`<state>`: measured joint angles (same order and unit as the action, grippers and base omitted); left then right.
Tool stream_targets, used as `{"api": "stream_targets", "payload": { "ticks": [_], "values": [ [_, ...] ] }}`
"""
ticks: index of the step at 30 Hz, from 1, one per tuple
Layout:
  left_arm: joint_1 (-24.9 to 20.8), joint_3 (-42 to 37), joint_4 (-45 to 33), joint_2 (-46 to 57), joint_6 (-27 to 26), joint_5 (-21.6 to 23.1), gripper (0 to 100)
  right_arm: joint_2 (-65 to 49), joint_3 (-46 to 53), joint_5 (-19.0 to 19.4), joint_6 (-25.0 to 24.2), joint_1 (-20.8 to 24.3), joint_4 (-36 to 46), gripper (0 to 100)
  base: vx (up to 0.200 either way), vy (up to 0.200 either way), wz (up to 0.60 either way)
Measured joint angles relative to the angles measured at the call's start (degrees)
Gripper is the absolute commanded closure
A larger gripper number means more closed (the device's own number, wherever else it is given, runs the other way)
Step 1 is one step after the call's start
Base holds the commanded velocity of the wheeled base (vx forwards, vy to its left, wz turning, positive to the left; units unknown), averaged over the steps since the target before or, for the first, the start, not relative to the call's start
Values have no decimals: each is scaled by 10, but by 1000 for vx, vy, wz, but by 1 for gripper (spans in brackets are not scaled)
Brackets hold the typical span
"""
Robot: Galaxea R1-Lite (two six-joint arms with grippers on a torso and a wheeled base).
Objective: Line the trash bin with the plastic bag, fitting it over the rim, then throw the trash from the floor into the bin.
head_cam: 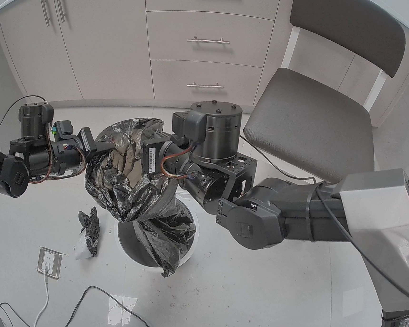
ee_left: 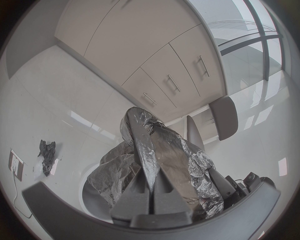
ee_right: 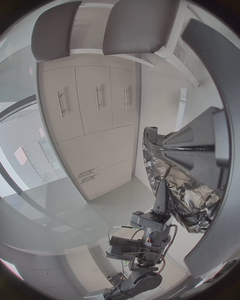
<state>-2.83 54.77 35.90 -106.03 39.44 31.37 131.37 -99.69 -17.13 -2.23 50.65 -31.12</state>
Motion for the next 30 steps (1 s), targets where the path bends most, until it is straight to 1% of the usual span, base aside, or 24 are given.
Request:
{"api": "stream_targets", "payload": {
  "ticks": [4,8,14,26,30],
  "values": [
    [1,3,19,-10,0,0,100,10,-8,0,3,-1,-9,100,0,0,0],
    [1,4,35,-23,0,0,100,23,-12,0,11,-3,-39,100,0,0,0],
    [2,6,71,-48,0,0,100,41,-23,-2,14,-9,-47,100,0,0,0],
    [18,10,75,-75,-6,0,100,69,-32,-3,13,-13,-49,100,0,0,0],
    [21,6,74,-76,-6,0,100,78,-33,-9,12,-10,-50,100,0,0,0]
  ]
}}
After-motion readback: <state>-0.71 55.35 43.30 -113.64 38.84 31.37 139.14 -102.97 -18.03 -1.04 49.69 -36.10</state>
